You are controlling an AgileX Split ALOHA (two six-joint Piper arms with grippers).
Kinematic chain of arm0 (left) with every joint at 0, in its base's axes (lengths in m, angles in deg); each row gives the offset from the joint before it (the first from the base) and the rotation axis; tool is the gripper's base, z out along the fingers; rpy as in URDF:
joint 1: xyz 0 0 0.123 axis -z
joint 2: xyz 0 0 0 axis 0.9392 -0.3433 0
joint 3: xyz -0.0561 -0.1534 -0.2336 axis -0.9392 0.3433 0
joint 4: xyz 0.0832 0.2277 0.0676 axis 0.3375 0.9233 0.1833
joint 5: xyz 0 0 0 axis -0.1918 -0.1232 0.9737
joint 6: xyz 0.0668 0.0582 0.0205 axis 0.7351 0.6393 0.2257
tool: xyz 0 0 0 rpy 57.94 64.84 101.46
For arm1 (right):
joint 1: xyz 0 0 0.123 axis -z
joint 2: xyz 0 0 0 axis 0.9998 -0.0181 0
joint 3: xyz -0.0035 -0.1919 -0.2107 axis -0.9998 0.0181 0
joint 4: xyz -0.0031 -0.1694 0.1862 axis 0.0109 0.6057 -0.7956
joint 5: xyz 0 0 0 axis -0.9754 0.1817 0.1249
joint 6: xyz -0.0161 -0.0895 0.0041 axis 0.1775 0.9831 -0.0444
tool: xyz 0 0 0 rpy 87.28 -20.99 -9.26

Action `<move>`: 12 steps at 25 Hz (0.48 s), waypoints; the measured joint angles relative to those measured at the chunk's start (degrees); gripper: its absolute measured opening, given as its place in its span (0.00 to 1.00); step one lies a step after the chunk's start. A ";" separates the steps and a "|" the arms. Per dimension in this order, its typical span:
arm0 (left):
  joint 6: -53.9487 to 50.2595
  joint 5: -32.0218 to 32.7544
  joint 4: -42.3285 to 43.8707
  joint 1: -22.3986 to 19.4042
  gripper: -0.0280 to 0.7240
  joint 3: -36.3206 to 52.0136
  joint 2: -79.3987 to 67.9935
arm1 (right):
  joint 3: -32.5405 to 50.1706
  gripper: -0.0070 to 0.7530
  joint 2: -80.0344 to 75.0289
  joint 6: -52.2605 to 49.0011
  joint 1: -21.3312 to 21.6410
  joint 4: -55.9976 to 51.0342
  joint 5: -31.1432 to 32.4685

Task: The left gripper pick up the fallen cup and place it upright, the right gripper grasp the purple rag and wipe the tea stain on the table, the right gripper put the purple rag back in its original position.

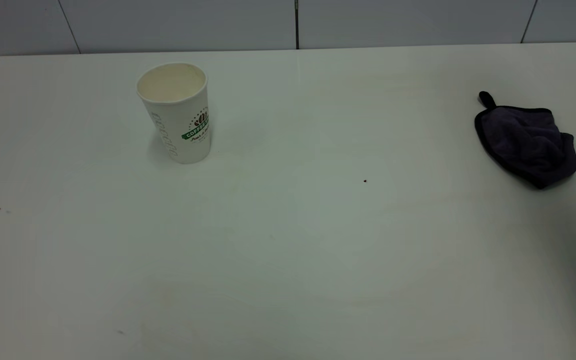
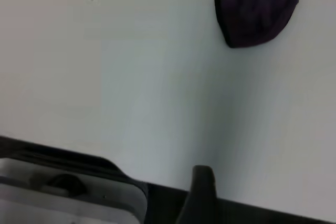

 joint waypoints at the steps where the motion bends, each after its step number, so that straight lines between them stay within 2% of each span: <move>1: 0.00 0.00 0.00 0.00 0.82 0.00 0.00 | 2.73 0.94 2.72 -0.53 0.00 0.39 0.00; 7: 0.00 0.00 0.00 0.00 0.82 0.00 0.00 | 20.64 0.91 20.31 -3.47 0.00 1.47 0.40; 12: 0.00 0.00 0.00 0.00 0.82 0.00 0.00 | 32.36 0.89 31.45 -5.72 0.00 1.47 -0.18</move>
